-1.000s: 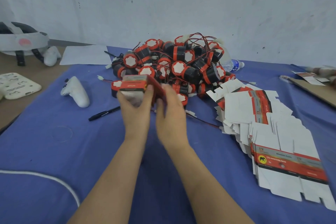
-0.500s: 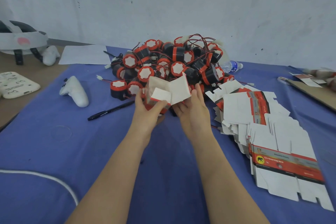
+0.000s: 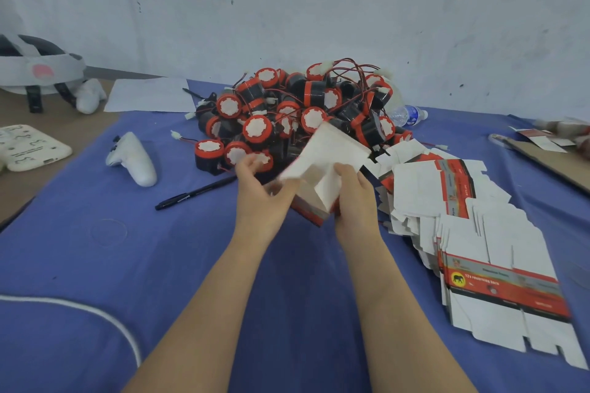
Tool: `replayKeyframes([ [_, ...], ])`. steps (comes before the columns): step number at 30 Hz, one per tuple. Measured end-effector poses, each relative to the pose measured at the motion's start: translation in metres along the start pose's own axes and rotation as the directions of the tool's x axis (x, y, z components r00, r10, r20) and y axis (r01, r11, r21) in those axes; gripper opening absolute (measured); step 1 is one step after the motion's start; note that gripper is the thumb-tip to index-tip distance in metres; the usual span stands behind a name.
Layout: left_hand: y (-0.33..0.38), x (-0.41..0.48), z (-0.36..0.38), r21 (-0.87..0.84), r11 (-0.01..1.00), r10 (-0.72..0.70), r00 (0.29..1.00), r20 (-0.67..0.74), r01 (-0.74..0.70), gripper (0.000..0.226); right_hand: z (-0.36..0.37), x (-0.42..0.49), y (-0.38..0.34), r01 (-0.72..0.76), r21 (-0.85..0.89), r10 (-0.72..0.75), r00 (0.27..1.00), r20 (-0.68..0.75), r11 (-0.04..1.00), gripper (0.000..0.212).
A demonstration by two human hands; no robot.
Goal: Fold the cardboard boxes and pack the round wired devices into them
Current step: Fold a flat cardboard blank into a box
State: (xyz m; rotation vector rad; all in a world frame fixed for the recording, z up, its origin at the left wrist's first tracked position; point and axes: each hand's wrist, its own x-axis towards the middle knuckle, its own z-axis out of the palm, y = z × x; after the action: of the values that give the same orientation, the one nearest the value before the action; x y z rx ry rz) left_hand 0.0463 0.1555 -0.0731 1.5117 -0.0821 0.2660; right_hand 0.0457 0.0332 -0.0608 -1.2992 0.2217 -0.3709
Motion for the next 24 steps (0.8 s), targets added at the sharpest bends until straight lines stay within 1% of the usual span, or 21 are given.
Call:
replayKeyframes([
  [1,0.0,0.001,-0.002,0.005,1.0,-0.011,0.999,0.032,0.011,0.057,0.0,-0.001,0.0,0.028,-0.038,-0.027,0.999,0.026,0.999,0.023],
  [2,0.001,0.001,-0.002,0.006,1.0,-0.028,0.997,0.074,0.028,0.054,0.001,-0.002,-0.001,0.055,-0.069,-0.051,0.997,0.054,0.996,0.023],
  [4,0.001,-0.002,0.001,0.029,0.997,-0.068,0.989,0.128,0.065,0.04,0.004,-0.005,-0.001,0.1,-0.089,-0.092,0.991,0.093,0.991,0.021],
  [6,0.0,-0.004,0.005,0.059,0.996,-0.072,0.994,0.085,0.067,0.039,0.007,-0.006,-0.001,0.157,-0.12,-0.148,0.986,0.082,0.98,0.014],
  [7,-0.001,-0.004,0.006,0.076,0.997,-0.035,0.999,0.027,0.033,0.037,0.008,-0.006,0.001,0.215,-0.174,-0.203,0.976,0.084,0.961,0.008],
  [8,-0.002,-0.004,0.005,0.111,0.994,0.023,0.999,-0.043,-0.018,0.034,0.01,-0.007,0.002,0.273,-0.241,-0.25,0.96,0.124,0.931,0.004],
  [10,-0.003,-0.002,0.003,0.203,0.971,0.156,0.977,-0.144,-0.125,0.035,0.013,-0.01,0.009,0.376,-0.361,-0.294,0.919,0.263,0.853,0.023],
  [11,-0.003,-0.002,0.002,0.227,0.956,0.224,0.961,-0.165,-0.184,0.036,0.016,-0.011,0.013,0.414,-0.399,-0.302,0.9,0.313,0.818,0.029],
  [12,-0.004,-0.001,0.001,0.246,0.938,0.289,0.942,-0.168,-0.244,0.035,0.018,-0.013,0.015,0.44,-0.437,-0.315,0.89,0.33,0.785,0.027],
  [13,-0.005,-0.001,0.002,0.257,0.921,0.341,0.926,-0.163,-0.293,0.034,0.02,-0.014,0.016,0.453,-0.466,-0.339,0.888,0.31,0.76,0.019],
  [14,-0.003,-0.002,0.003,0.253,0.91,0.374,0.915,-0.153,-0.33,0.034,0.021,-0.016,0.014,0.428,-0.476,-0.345,0.903,0.256,0.768,0.019],
  [15,0.0,-0.003,0.003,0.209,0.918,0.369,0.919,-0.139,-0.337,0.033,0.02,-0.015,0.013,0.355,-0.447,-0.312,0.935,0.169,0.821,0.032],
  [16,0.004,-0.005,0.004,0.136,0.938,0.336,0.935,-0.117,-0.32,0.029,0.018,-0.014,0.009,0.232,-0.363,-0.219,0.973,0.076,0.903,0.043],
  [17,0.007,-0.005,0.005,0.058,0.956,0.292,0.953,-0.083,-0.288,0.025,0.017,-0.011,0.006,0.108,-0.233,-0.109,0.994,0.006,0.967,0.047],
  [18,0.009,-0.006,0.005,-0.008,0.968,0.251,0.967,-0.047,-0.251,0.024,0.015,-0.009,0.004,0.003,-0.095,-0.004,1.0,-0.018,0.995,0.046],
  [19,0.009,-0.006,0.006,-0.067,0.976,0.205,0.979,-0.018,-0.206,0.03,0.014,-0.007,0.003,-0.072,0.02,0.072,0.997,-0.008,0.997,0.041],
  [20,0.009,-0.005,0.006,-0.142,0.98,0.139,0.99,0.007,-0.137,0.041,0.013,-0.006,0.003,-0.143,0.133,0.141,0.99,0.026,0.981,0.035],
  [22,0.013,-0.003,0.006,-0.308,0.951,-0.013,1.0,0.029,0.021,0.061,0.013,-0.005,0.005,-0.25,0.354,0.226,0.968,0.109,0.901,0.022],
  [23,0.015,-0.003,0.005,-0.36,0.931,-0.053,0.998,0.023,0.058,0.065,0.013,-0.005,0.006,-0.266,0.402,0.231,0.964,0.133,0.876,0.017],
  [24,0.016,-0.003,0.004,-0.373,0.926,-0.064,0.998,0.008,0.063,0.064,0.015,-0.007,0.006,-0.258,0.402,0.219,0.966,0.14,0.879,0.016],
])
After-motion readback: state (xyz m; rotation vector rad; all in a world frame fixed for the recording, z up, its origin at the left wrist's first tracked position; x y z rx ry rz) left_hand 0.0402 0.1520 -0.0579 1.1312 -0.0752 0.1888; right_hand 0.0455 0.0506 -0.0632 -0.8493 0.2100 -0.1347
